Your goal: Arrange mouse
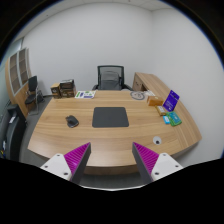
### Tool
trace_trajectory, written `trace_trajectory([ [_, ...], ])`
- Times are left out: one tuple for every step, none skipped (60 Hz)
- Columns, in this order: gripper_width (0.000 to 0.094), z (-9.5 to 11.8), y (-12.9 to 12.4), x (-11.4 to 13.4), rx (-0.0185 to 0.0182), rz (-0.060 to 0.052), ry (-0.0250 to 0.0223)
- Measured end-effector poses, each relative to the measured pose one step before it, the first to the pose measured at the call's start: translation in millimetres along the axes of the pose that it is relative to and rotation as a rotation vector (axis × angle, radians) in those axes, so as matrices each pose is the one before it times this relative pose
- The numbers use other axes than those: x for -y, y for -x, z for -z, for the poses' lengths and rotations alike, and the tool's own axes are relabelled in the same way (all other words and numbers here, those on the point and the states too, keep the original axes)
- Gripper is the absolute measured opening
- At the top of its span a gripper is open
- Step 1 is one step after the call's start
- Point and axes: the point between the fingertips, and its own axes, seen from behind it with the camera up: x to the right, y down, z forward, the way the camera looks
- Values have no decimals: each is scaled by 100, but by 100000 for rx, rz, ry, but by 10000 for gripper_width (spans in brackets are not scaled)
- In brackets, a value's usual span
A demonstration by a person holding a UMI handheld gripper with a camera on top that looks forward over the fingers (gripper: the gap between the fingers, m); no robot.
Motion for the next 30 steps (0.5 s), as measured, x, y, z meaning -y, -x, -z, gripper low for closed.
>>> trace_trajectory([
  [864,-45,52,-2,235,-203,-77],
  [862,-79,33,-13,182,-177,-62],
  [862,-112,8,-41,131,-141,53],
  [862,-156,35,-59,201,-73,122],
  [863,-181,72,-48,384,-65,40],
  [862,-175,65,-67,560,-24,-7],
  [863,-182,138,-63,643,7,-18],
  [862,-76,334,-20,585,53,-26],
  [863,-241,64,-37,677,118,-138],
  [861,-200,90,-8,581,188,-180],
  [863,-210,95,-37,436,287,-151],
  [863,-207,102,-38,367,282,-106],
  [863,-193,118,-25,308,287,-154],
  [863,-212,147,47,303,195,-277],
  [862,-217,202,97,344,153,-448],
  [862,-222,188,45,318,217,-437],
  [862,-221,205,36,338,349,-232],
  [859,-242,245,-28,346,546,-54],
  [861,-250,242,-31,402,562,60],
  [860,-264,290,-5,416,532,-2],
  [862,-278,300,28,494,427,-118],
  [862,-208,326,73,531,266,-93],
  [862,-369,276,-47,425,339,-266],
  [862,-248,331,54,520,358,91],
  [861,-315,331,-18,540,406,142],
  [861,-386,323,-76,535,372,-15],
  [860,-363,346,34,559,251,-28],
  [864,-355,312,7,505,190,-56],
  [862,-279,393,63,522,272,163],
  [861,-385,329,-26,490,399,181],
])
